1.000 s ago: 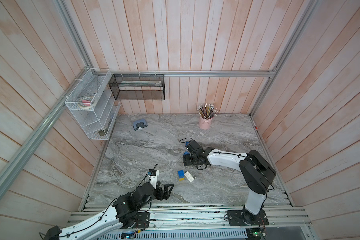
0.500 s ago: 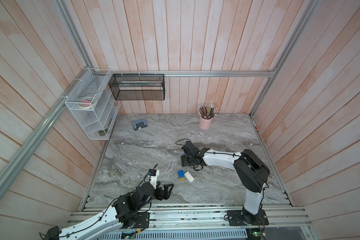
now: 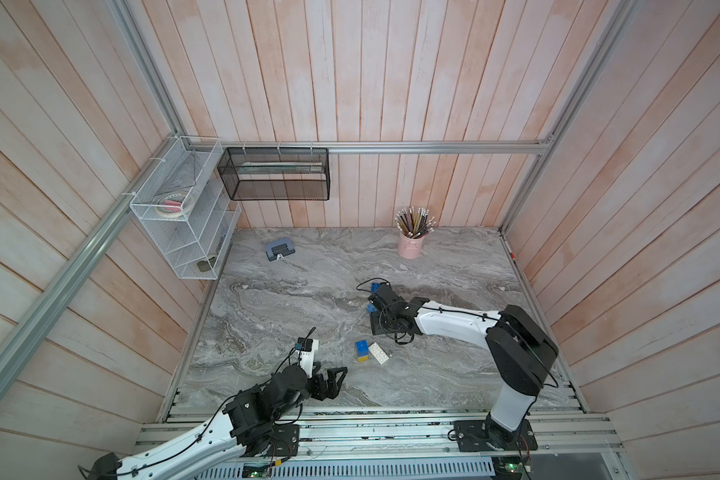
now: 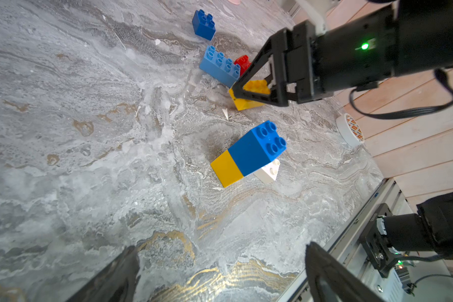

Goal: Assemble a spoon with lego
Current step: Pick up the lego brick from the center of the board, then assemble the lego brick with the lego brick.

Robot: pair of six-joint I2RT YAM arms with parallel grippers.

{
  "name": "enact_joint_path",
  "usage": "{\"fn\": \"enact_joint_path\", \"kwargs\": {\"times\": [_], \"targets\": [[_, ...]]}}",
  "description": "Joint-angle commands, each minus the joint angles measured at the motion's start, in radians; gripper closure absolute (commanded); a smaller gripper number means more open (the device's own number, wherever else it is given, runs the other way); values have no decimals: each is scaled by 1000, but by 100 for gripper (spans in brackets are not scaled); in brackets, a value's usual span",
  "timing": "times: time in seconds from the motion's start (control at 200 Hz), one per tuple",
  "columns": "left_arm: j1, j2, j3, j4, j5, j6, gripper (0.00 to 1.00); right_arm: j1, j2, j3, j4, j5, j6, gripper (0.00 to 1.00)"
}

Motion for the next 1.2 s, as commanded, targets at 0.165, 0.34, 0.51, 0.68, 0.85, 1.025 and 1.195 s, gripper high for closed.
{"fn": "enact_joint_path", "kwargs": {"times": [0.165, 0.34, 0.51, 0.68, 0.85, 1.025, 1.195], "targets": [[-3, -11, 124, -71, -117, 101, 0, 60, -250, -8, -87, -72, 23, 50], [-2, -64, 135, -86, -219, 132, 0, 168, -239, 9, -52, -101, 87, 50], [-2, -124, 112, -75, -243, 159, 0, 229, -176, 27, -47, -84, 116, 51], [-3, -161, 86, -60, -167, 175, 0, 249, -148, 42, -57, -70, 135, 50], [-3, -191, 73, -50, -144, 186, 0, 259, -135, 44, -60, -59, 147, 50], [-3, -200, 69, -51, -142, 183, 0, 271, -120, 41, -68, -38, 157, 50], [-2, -202, 68, -53, -147, 180, 0, 276, -117, 22, -47, -35, 170, 50]]}}
